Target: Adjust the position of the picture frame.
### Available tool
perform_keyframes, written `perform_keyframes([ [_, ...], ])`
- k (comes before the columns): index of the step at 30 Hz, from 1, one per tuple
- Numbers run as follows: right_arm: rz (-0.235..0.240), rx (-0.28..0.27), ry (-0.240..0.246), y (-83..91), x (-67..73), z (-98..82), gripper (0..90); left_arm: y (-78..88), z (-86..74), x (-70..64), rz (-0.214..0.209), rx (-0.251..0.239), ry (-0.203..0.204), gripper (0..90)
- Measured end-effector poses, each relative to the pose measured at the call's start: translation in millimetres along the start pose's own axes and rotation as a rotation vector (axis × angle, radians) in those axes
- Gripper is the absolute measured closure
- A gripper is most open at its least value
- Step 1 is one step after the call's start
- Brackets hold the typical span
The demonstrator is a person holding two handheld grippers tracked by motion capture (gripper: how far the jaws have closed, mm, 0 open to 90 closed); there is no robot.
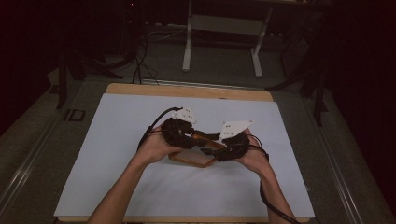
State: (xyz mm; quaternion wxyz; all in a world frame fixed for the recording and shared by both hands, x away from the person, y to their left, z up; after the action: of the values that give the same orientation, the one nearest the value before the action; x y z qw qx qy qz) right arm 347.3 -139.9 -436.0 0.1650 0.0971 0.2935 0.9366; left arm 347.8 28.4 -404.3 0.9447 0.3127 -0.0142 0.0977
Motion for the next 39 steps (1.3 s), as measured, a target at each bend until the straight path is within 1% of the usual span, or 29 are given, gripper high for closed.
perform_keyframes([
  [2, -0.003, -0.002, 0.002, 0.2, -0.1, -1.0, 53.2, -0.9, 0.6, -0.7, -0.004, -0.005, -0.003, 67.9],
  [3, -0.002, -0.015, -0.003, 4.2, -1.9, -4.5, 59.5, -2.2, 0.8, -1.6, -0.018, -0.021, -0.007, 67.5],
  [4, 0.008, -0.02, -0.005, 5.9, -2.3, -5.9, 61.5, -2.7, 0.5, -1.5, -0.024, -0.031, -0.005, 67.2],
  [6, 0.013, -0.024, -0.004, 8.2, -2.3, -7.9, 63.0, -3.3, -0.1, -1.2, -0.032, -0.04, 0.002, 65.9],
  [7, 0.001, -0.034, 0.01, 11.0, -0.5, -11.1, 64.0, -5.7, -1.3, -0.9, -0.043, -0.06, 0.016, 64.7],
  [9, -0.019, -0.035, 0.02, 13.2, 0.5, -12.9, 65.5, -7.4, -3.2, -0.4, -0.032, -0.068, 0.022, 59.3],
  [11, -0.042, -0.041, 0.012, 15.4, -0.3, -14.7, 66.4, -5.9, -5.8, 0.3, -0.006, -0.098, 0.026, 54.5],
  [13, -0.047, -0.057, 0.0, 18.5, -1.7, -19.1, 66.6, -1.1, -9.7, 1.3, 0.005, -0.152, 0.035, 54.9],
  [14, -0.047, -0.057, 0.0, 18.5, -1.7, -19.1, 66.6, -1.1, -9.7, 1.3, 0.005, -0.152, 0.035, 54.4],
  [15, -0.054, -0.067, -0.009, 21.2, -2.4, -22.6, 67.4, 5.0, -14.6, 2.1, 0.031, -0.212, 0.047, 53.0],
  [16, -0.062, -0.073, -0.015, 22.8, -2.5, -24.7, 68.0, 9.1, -18.5, 2.5, 0.056, -0.239, 0.054, 52.8],
  [17, -0.07, -0.079, -0.024, 24.7, -3.0, -27.2, 68.3, 11.4, -21.1, 2.7, 0.071, -0.253, 0.059, 52.4],
  [19, -0.076, -0.089, -0.036, 27.7, -4.0, -31.4, 68.3, 17.6, -29.2, 1.9, 0.128, -0.289, 0.053, 51.2],
  [20, -0.076, -0.089, -0.036, 27.7, -4.0, -31.4, 68.3, 17.6, -29.2, 1.9, 0.128, -0.289, 0.053, 49.7],
  [21, -0.079, -0.102, -0.047, 30.4, -3.9, -35.6, 68.4, 21.8, -39.1, 0.7, 0.169, -0.329, 0.068, 49.0],
  [22, -0.081, -0.108, -0.052, 31.2, -3.9, -37.2, 68.4, 21.8, -39.1, 0.7, 0.169, -0.329, 0.068, 48.6],
  [23, -0.085, -0.114, -0.058, 32.6, -3.9, -39.6, 68.4, 23.1, -49.8, 0.1, 0.188, -0.356, 0.087, 48.3],
  [24, -0.086, -0.118, -0.06, 33.4, -4.1, -41.1, 68.4, 22.4, -54.9, -0.1, 0.189, -0.37, 0.099, 47.3],
  [26, -0.091, -0.128, -0.069, 35.5, -4.4, -44.8, 68.4, 21.0, -59.6, 0.0, 0.184, -0.377, 0.113, 44.8],
  [28, -0.097, -0.137, -0.074, 37.4, -4.8, -48.2, 68.4, 11.2, -71.1, -0.5, 0.167, -0.382, 0.138, 43.6],
  [30, -0.099, -0.142, -0.081, 38.5, -4.8, -50.4, 68.4, 6.5, -73.2, -0.8, 0.161, -0.378, 0.144, 42.5],
  [31, -0.105, -0.153, -0.085, 40.3, -5.4, -53.9, 68.4, -2.7, -76.0, -0.6, 0.151, -0.379, 0.153, 42.6],
  [32, -0.105, -0.153, -0.085, 40.3, -5.4, -53.9, 68.4, -2.7, -76.0, -0.6, 0.151, -0.379, 0.153, 42.6],
  [33, -0.11, -0.162, -0.095, 41.9, -6.5, -57.5, 68.4, -10.0, -77.0, 0.2, 0.142, -0.386, 0.166, 42.6],
  [35, -0.114, -0.168, -0.103, 43.6, -7.9, -60.8, 68.3, -19.0, -78.2, 1.6, 0.13, -0.361, 0.171, 43.2],
  [36, -0.119, -0.171, -0.111, 44.7, -9.2, -62.9, 68.3, -19.0, -78.2, 1.6, 0.13, -0.361, 0.171, 43.5],
  [37, -0.125, -0.173, -0.119, 45.9, -10.8, -65.2, 68.3, -29.8, -80.3, 2.7, 0.123, -0.322, 0.172, 43.6],
  [38, -0.125, -0.173, -0.119, 45.9, -10.8, -65.2, 68.3, -29.8, -80.3, 2.7, 0.123, -0.322, 0.172, 44.4],
  [39, -0.131, -0.182, -0.138, 48.5, -14.9, -71.3, 68.1, -36.8, -81.3, 3.6, 0.122, -0.299, 0.178, 46.4],
])
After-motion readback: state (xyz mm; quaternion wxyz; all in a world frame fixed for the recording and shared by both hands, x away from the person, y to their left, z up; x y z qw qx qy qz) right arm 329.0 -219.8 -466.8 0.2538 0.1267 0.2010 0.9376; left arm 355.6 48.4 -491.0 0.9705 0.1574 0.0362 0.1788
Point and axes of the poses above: each handheld gripper's, and its own axes: y roughly backward along the jaws, z roughly out of its top, x roughly to its left, the point moved 3 cm from there along -y, roughly forward along the jaws, and after that the axes turned 13 degrees about -y, right-handed, at the moved point
